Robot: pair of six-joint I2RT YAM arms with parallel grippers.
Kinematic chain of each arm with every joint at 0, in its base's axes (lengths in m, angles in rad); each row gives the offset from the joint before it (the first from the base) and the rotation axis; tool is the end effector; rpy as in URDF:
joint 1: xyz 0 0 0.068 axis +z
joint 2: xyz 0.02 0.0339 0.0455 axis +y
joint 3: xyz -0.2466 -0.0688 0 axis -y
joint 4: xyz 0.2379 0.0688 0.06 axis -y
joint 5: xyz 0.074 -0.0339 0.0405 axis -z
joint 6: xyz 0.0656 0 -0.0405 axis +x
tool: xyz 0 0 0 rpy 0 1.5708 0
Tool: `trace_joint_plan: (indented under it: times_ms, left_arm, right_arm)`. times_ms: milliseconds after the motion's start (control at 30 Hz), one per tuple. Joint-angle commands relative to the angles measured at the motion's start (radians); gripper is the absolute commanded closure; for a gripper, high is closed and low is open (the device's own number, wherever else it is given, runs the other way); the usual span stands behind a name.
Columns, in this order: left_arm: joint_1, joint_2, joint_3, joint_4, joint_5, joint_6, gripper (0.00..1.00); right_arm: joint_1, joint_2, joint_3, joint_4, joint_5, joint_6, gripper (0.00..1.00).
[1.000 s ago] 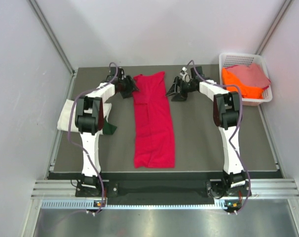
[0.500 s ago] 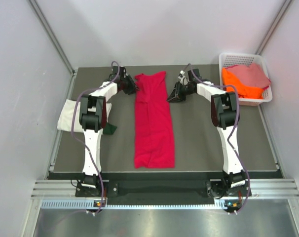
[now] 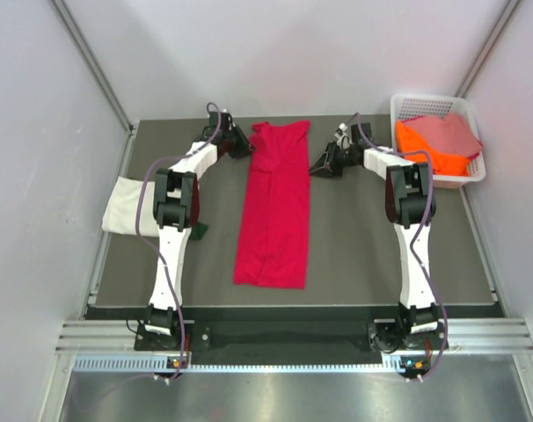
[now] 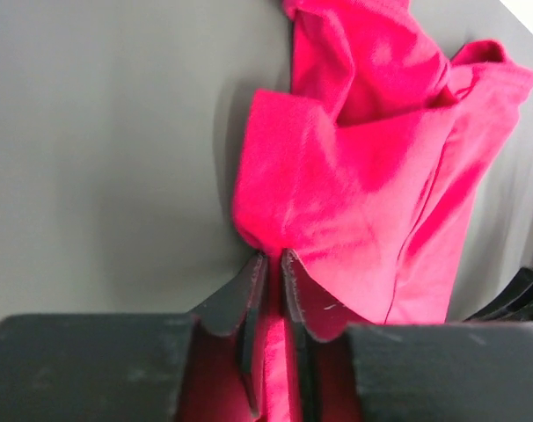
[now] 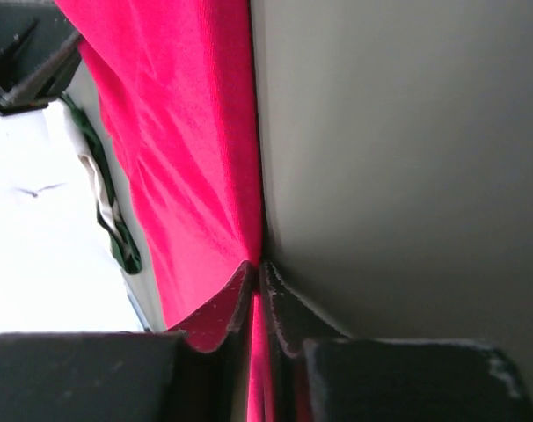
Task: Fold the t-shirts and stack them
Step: Fold the tshirt
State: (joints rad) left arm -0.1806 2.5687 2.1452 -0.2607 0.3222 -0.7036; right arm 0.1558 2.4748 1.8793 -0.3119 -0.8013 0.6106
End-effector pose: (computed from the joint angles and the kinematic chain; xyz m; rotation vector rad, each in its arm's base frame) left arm 0.5613 -0.1236 0.1180 -0.4310 2.3099 -0.8200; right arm 0.5045 0.1269 0.0880 0.2095 2.5329 1.3119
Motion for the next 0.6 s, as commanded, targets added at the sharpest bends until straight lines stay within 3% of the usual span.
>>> trace_joint_plan:
  times_ms: [0, 33, 100, 167, 300, 567]
  left_arm:
    - [0.003, 0.007, 0.021, -0.058, -0.043, 0.047, 0.76]
    - [0.004, -0.007, 0.006, -0.066, -0.055, 0.055, 0.63]
    - [0.007, -0.080, -0.037, -0.069, -0.071, 0.076, 0.54]
    - [0.009, -0.181, -0.143, -0.029, -0.078, 0.096, 0.42]
    - [0.009, -0.346, -0.336, 0.000, -0.107, 0.130, 0.31]
    - [-0.016, -0.746, -0.769, 0.040, -0.155, 0.096, 0.22]
  right_arm:
    - [-0.018, -0.013, 0.018, 0.005, 0.060, -0.012, 0.72]
    - [-0.016, -0.017, 0.011, 0.008, 0.060, -0.015, 0.64]
    - [-0.016, -0.054, -0.014, 0.025, 0.076, -0.018, 0.49]
    - [-0.016, -0.085, -0.055, 0.042, 0.088, -0.026, 0.44]
    - [-0.013, -0.212, -0.140, 0.040, 0.131, -0.058, 0.36]
    - [0.008, -0.529, -0.592, 0.172, 0.270, -0.057, 0.31]
